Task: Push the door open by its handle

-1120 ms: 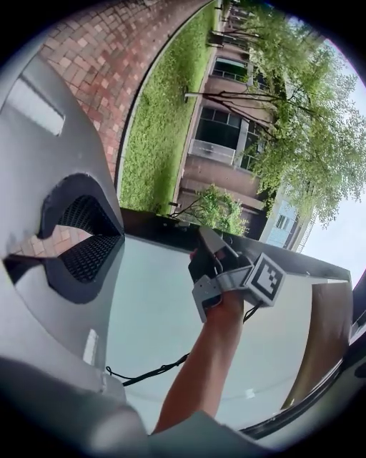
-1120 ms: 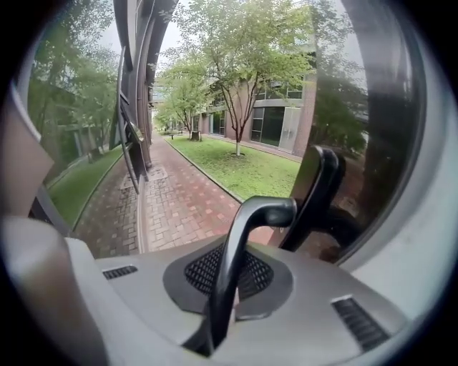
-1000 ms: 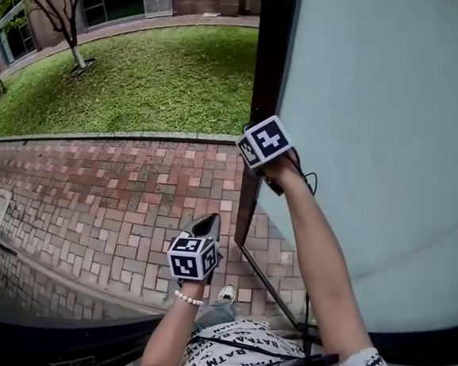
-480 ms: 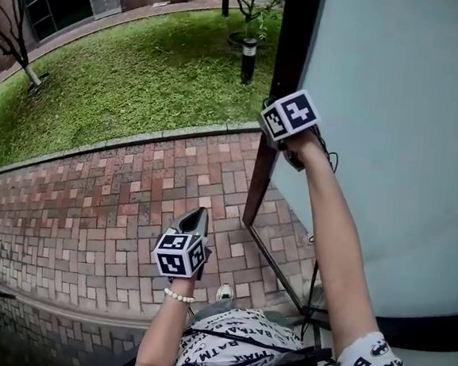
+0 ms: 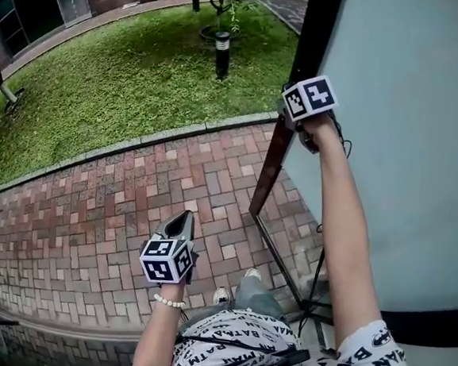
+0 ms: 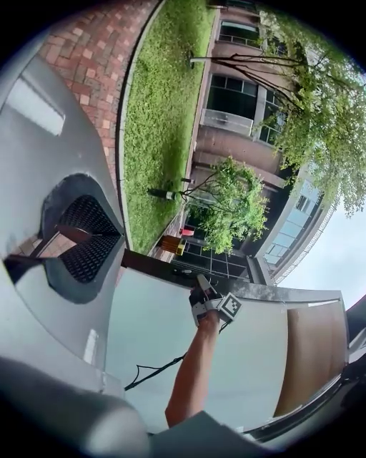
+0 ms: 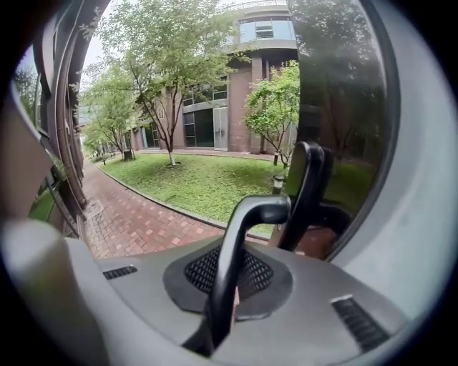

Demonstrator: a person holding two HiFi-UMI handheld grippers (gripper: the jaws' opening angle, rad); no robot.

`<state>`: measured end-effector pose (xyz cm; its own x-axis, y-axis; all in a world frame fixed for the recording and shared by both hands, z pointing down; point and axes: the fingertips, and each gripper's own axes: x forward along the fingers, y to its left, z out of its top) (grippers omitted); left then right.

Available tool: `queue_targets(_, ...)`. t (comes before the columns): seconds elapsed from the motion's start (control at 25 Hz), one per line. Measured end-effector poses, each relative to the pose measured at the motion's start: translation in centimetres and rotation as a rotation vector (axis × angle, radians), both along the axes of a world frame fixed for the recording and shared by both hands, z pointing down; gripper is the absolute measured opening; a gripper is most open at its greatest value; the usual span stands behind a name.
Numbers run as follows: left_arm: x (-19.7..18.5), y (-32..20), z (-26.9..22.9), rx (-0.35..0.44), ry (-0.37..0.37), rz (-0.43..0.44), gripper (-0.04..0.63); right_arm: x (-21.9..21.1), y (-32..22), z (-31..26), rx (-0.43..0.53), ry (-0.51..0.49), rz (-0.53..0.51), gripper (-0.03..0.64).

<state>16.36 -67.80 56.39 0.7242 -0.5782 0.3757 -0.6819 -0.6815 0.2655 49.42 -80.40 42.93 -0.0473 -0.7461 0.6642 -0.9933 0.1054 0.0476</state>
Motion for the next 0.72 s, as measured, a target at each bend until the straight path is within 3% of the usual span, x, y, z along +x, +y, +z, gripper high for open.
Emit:
queue_targets(0.44, 4.1, -3.5, 1.1, -0.02, 0.001, 0.013, -0.009, 11.0, 0.2, 0.0, -0.004, 0.004, 0.141, 0.009)
queue_targets(0.72, 5.7, -6.2, 2.1, -0.027, -0.056, -0.024, -0.008, 16.0, 1.0, 0.0, 0.003, -0.028, 0.202, 0.009)
